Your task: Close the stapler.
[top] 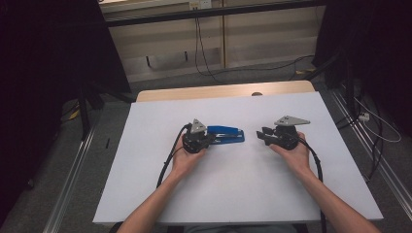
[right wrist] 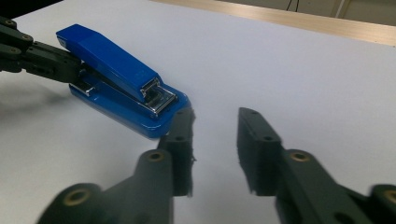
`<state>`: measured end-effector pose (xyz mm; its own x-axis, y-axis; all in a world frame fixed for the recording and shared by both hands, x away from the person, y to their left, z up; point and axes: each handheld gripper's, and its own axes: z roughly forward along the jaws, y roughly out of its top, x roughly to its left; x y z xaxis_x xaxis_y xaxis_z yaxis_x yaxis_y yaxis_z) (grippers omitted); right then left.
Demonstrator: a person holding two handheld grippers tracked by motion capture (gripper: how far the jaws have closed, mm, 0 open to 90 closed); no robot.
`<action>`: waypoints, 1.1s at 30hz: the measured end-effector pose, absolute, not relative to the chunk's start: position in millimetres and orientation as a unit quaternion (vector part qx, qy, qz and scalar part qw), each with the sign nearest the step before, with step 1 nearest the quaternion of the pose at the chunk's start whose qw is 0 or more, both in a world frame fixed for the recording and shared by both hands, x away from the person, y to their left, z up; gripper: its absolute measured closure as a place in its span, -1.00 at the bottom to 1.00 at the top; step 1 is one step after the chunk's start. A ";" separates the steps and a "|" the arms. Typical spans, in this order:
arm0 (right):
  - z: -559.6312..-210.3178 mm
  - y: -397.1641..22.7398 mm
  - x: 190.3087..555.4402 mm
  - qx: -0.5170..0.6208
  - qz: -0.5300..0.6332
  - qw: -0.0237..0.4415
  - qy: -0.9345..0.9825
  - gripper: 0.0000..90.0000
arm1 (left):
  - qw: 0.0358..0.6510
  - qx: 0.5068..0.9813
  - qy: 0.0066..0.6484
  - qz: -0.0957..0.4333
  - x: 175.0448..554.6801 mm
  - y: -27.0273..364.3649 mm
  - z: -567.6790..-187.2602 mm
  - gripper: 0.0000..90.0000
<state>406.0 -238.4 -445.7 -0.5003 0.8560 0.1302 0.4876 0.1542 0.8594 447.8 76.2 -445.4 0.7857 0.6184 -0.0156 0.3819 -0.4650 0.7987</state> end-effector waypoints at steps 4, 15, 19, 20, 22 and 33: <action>-444.0 -238.0 405.1 0.458 0.465 0.201 0.730 0.06 | 0.426 0.843 0.299 0.134 442.0 72.9 -441.7 0.72; -441.3 -238.8 403.2 0.481 0.476 0.200 0.709 -0.87 | 0.448 0.835 0.292 0.133 434.5 73.4 -433.0 0.04; -439.7 -237.6 400.9 0.472 0.477 0.217 0.709 -0.92 | 0.457 0.824 0.299 0.154 430.9 74.7 -428.5 -0.45; -439.7 -237.6 400.9 0.472 0.477 0.217 0.709 -0.92 | 0.454 0.822 0.307 0.158 429.9 73.8 -428.8 -0.45; -438.6 -236.5 399.0 0.466 0.477 0.232 0.708 -0.93 | 0.447 0.820 0.317 0.166 429.1 74.4 -430.0 -0.75; -433.4 -231.3 393.4 0.461 0.487 0.235 0.704 -0.93 | 0.487 0.800 0.318 0.146 428.4 99.7 -422.9 -0.91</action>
